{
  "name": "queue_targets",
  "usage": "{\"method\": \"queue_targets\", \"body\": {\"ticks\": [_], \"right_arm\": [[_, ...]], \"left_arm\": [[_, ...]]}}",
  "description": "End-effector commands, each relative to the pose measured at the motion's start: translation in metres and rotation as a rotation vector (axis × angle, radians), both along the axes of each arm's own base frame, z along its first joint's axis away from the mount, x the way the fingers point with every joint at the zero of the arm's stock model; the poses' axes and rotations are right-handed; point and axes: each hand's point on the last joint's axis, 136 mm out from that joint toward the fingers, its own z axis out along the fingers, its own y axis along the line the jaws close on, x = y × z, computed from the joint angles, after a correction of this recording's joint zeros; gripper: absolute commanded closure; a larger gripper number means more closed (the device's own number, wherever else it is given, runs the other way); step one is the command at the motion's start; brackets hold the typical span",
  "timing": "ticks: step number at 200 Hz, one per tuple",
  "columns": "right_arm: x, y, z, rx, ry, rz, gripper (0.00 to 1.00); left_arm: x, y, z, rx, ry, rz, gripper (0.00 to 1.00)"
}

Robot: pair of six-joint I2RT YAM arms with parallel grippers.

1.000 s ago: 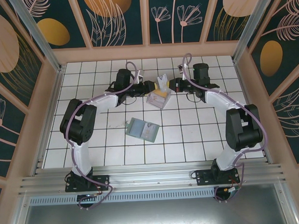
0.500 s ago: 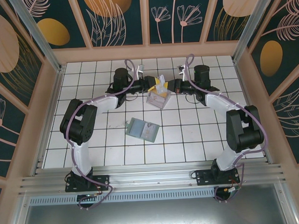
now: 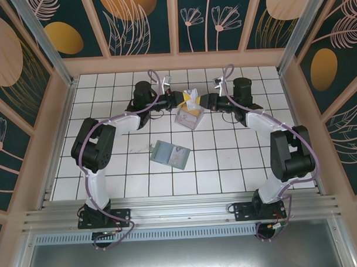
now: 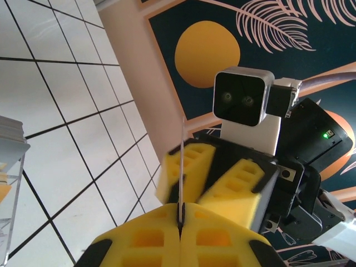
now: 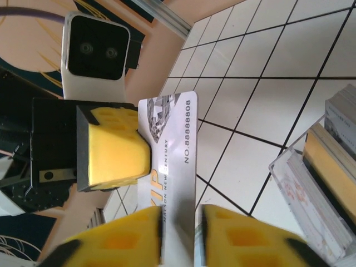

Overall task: Put the credit cards into the card holder
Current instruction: Pick up the credit card from the storage box.

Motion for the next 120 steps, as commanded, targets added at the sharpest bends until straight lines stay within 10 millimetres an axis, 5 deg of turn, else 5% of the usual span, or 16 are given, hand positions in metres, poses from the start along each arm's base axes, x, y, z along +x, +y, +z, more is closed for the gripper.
{"method": "queue_targets", "body": {"ticks": [1, 73, 120], "right_arm": [[-0.002, 0.001, 0.01, 0.02, -0.031, 0.0, 0.65], [-0.01, 0.015, 0.012, 0.11, 0.018, 0.062, 0.63], [-0.018, 0.019, 0.009, 0.108, 0.028, 0.074, 0.96]], "left_arm": [[-0.009, -0.001, 0.016, -0.025, -0.053, -0.034, 1.0], [-0.016, -0.002, 0.017, -0.02, -0.051, -0.074, 1.0], [-0.014, -0.002, 0.004, 0.056, -0.04, -0.069, 1.0]]}}
